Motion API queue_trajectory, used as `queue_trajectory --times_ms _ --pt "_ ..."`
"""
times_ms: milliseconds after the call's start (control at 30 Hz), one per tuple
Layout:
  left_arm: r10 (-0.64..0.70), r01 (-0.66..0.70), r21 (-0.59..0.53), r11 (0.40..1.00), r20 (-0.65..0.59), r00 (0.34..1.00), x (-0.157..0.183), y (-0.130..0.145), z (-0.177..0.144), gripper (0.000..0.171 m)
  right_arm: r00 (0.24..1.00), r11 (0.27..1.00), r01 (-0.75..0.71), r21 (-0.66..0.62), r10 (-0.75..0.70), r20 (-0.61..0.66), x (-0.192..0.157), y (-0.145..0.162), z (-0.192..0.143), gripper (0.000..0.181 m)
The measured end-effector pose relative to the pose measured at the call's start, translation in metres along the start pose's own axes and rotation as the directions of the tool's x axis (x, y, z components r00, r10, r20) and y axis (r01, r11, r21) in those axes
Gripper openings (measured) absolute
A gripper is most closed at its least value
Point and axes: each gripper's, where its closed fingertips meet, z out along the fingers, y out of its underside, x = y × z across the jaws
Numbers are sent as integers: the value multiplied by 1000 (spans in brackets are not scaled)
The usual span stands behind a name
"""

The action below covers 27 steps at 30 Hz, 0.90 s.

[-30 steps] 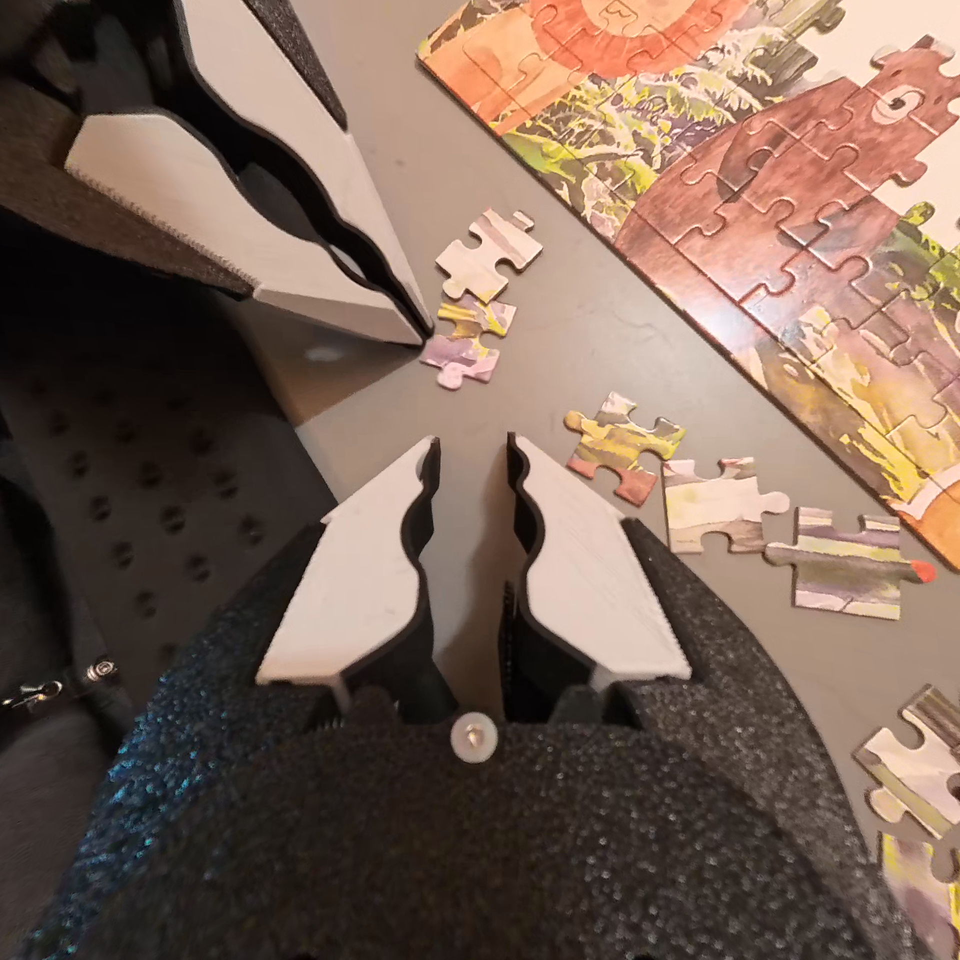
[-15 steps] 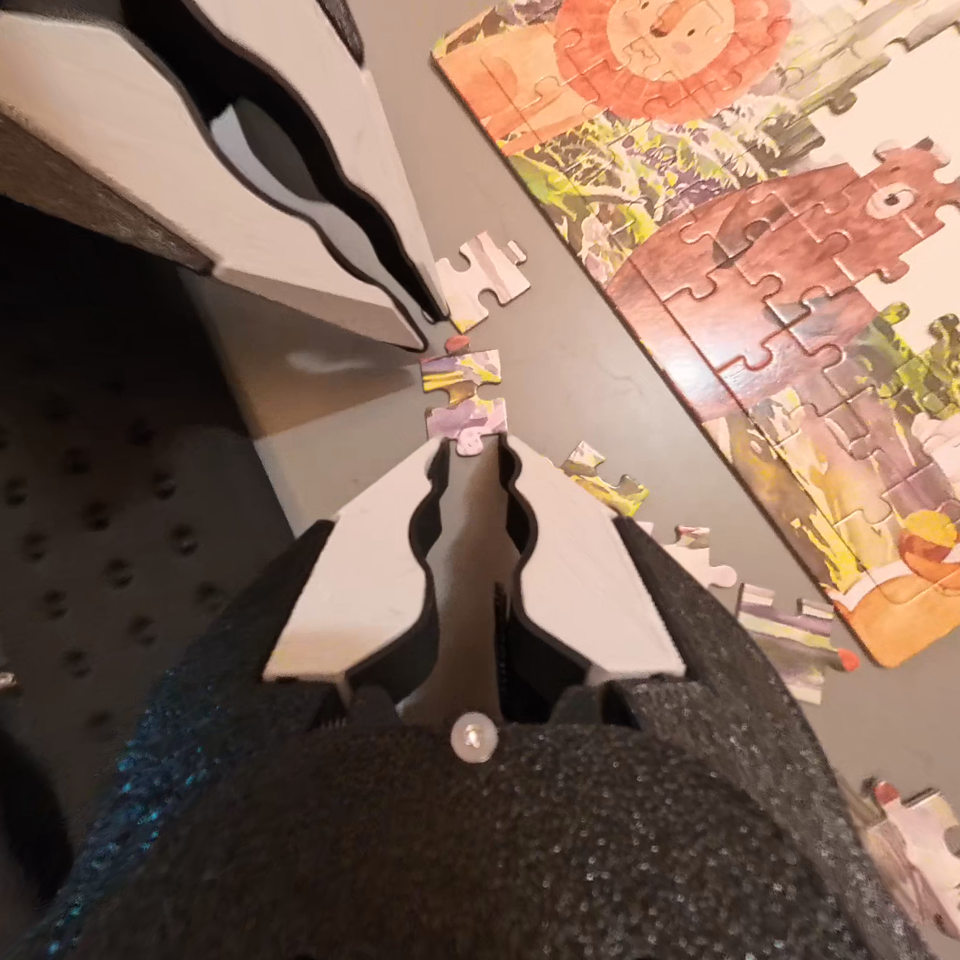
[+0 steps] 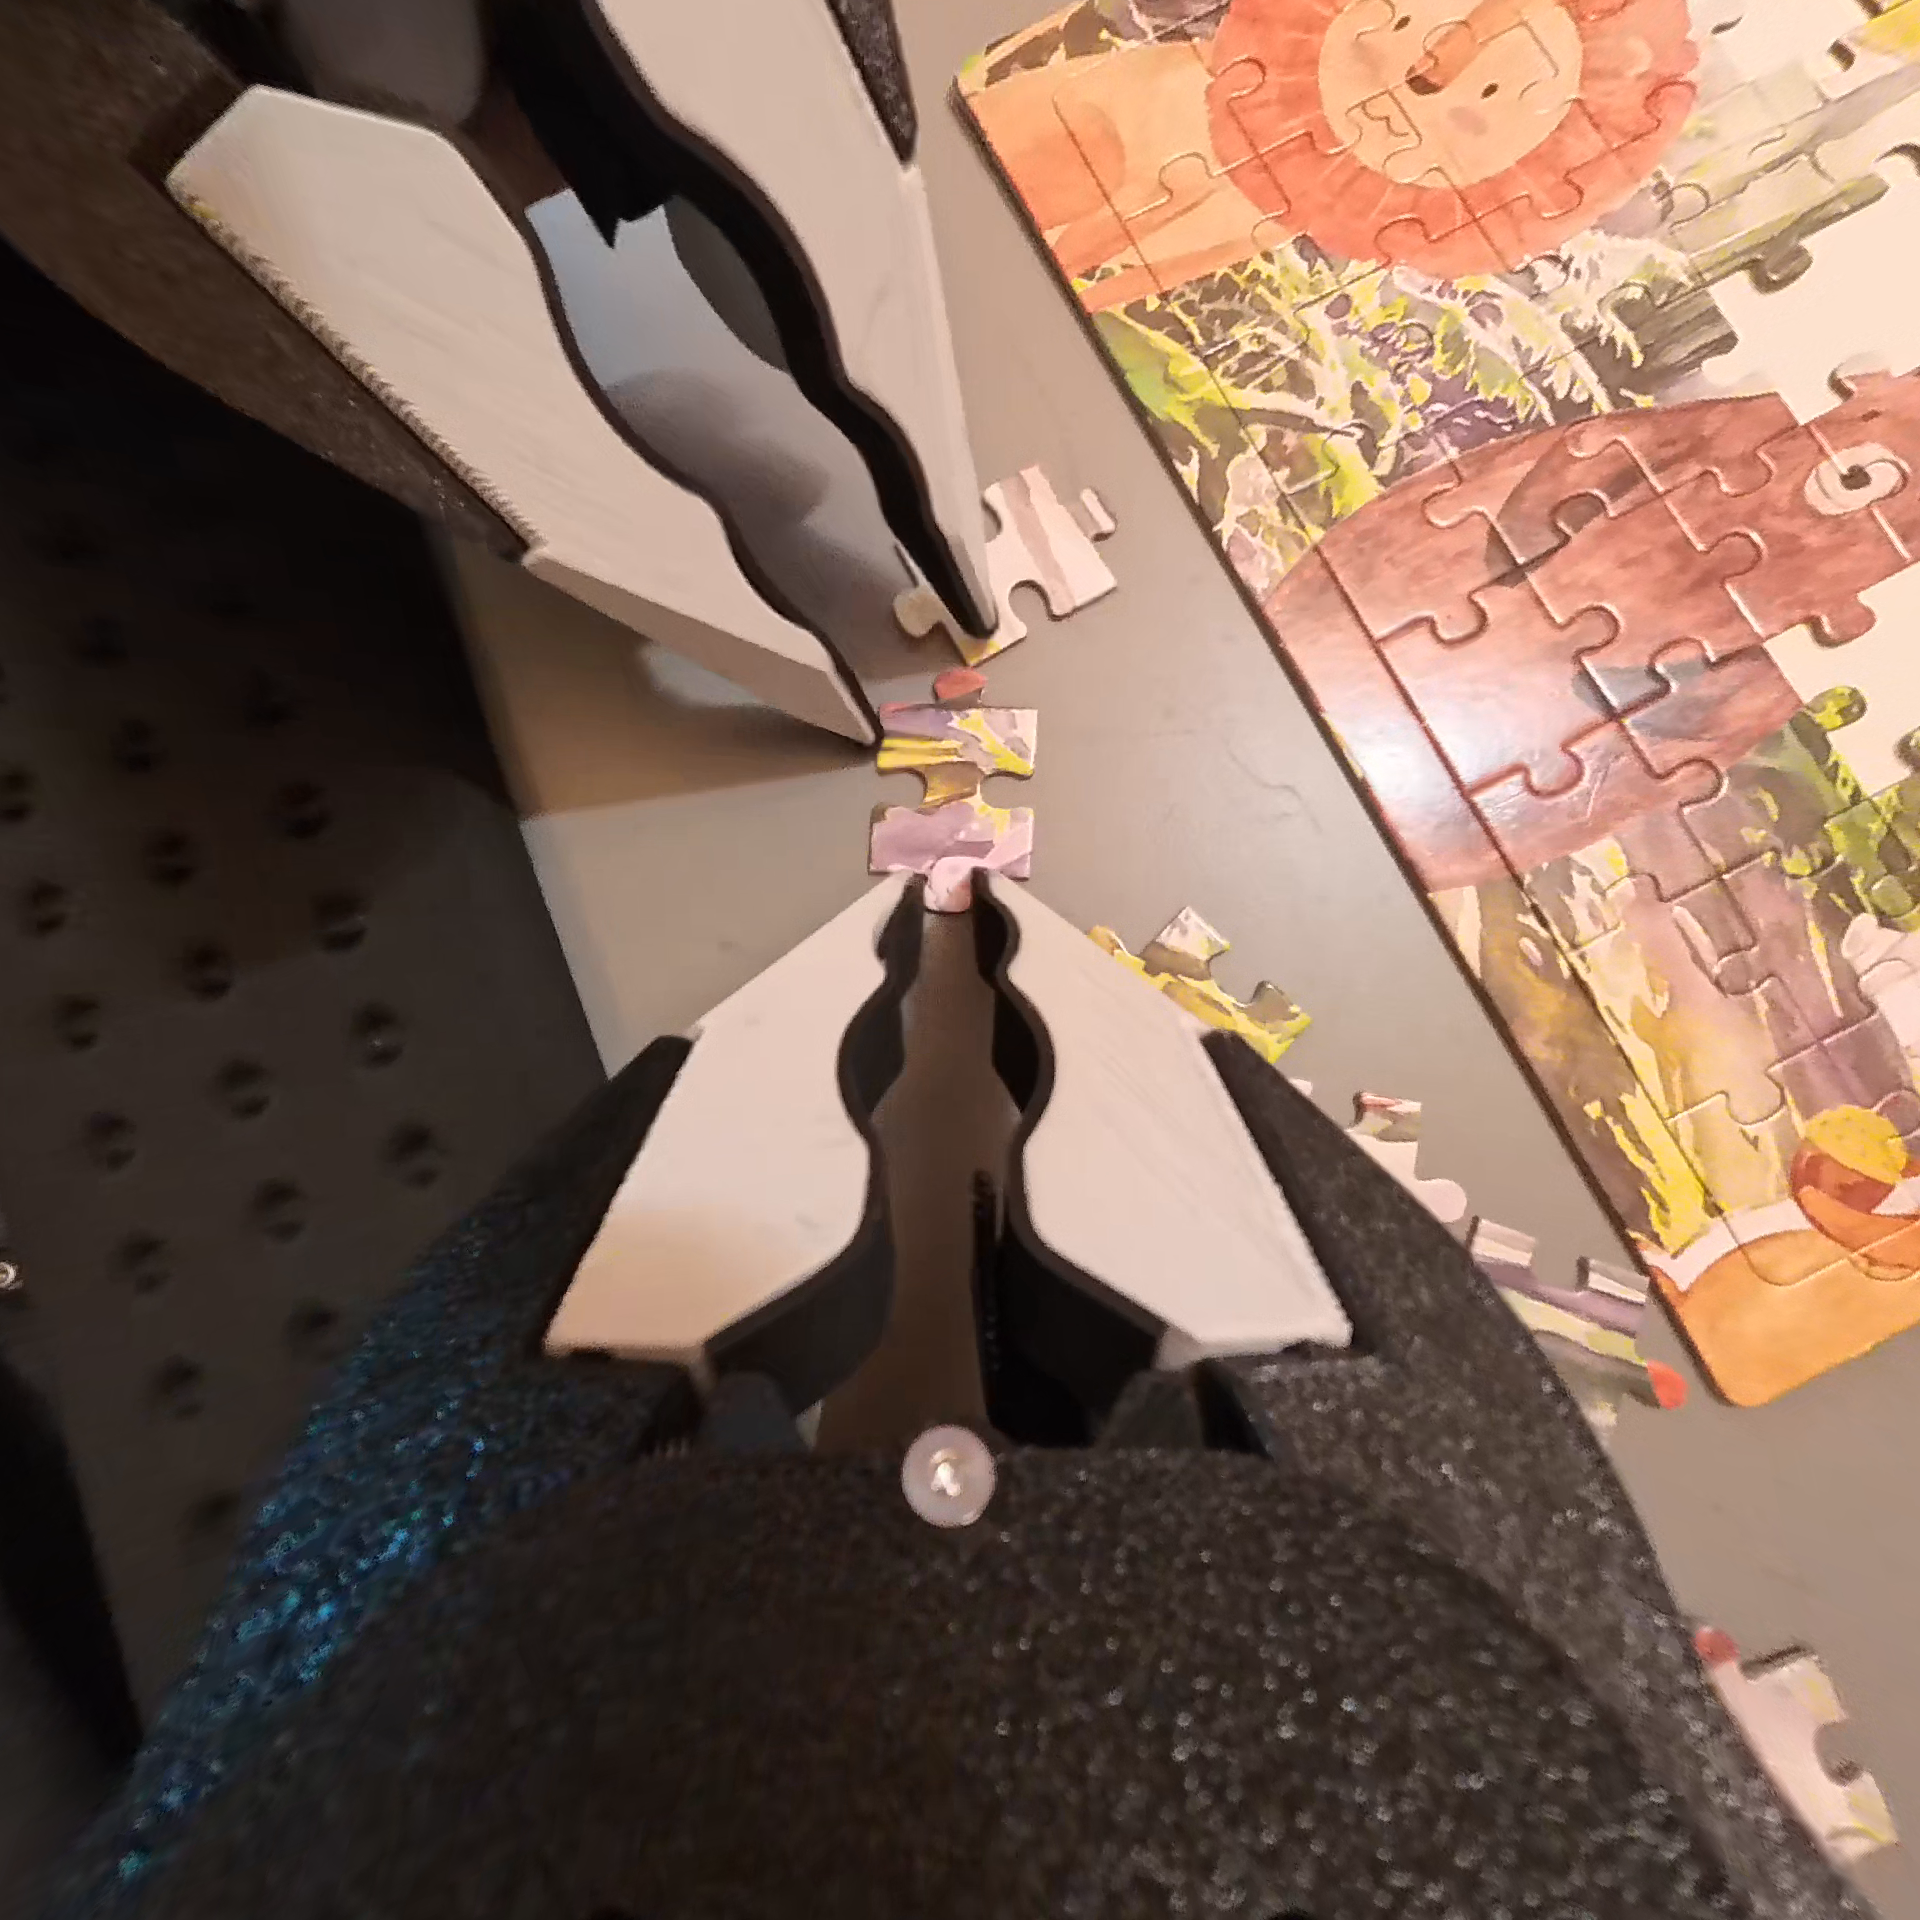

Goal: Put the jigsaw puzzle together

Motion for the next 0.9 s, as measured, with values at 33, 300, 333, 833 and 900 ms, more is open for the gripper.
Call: queue_trajectory --times_ms 33,300,333,833,900 --pt "6 -6 6 1000 -2 1000 1 -2 0 26 1000 1000 11 -7 -11 -6 0 0 0 9" --pt "169 -164 87 983 -50 984 14 -21 -2 48 999 1000 19 15 -19 33 -2 7 -18 8" --pt "200 -194 88 977 -64 978 16 -23 1 52 999 999 23 22 -24 45 -4 8 -22 8" --pt "319 -318 30 947 -174 932 25 -27 13 38 999 1000 21 23 -21 27 2 16 -30 18" --pt "315 -319 14 948 -195 929 22 -24 13 41 999 999 42 4 -42 7 5 18 -24 26"
